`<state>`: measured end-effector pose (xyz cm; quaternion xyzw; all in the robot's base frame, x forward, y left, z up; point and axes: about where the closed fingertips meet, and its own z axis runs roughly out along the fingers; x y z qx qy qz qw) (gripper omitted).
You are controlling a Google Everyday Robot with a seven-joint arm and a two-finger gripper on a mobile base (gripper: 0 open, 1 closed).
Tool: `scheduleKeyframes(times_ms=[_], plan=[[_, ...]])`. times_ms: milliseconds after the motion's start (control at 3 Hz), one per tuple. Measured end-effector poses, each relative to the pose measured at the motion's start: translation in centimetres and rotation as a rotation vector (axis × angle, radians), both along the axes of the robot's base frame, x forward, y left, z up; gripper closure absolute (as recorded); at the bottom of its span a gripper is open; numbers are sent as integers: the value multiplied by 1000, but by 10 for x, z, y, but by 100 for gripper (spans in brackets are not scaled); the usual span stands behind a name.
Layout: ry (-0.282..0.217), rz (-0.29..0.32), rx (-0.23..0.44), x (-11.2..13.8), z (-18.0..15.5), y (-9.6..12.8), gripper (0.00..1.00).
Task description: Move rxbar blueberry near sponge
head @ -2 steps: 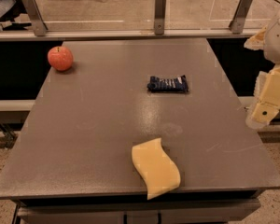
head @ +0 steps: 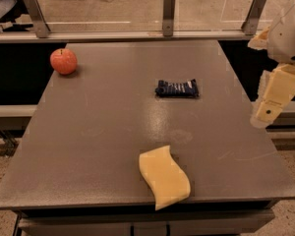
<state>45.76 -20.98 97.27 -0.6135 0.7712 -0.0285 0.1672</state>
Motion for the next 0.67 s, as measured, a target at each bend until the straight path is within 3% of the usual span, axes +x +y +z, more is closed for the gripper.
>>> scheduleKeyframes(times_ms=[333, 667], plan=[[2, 55, 39, 50, -6, 8, 0], [4, 128, 126, 111, -11, 29, 0]])
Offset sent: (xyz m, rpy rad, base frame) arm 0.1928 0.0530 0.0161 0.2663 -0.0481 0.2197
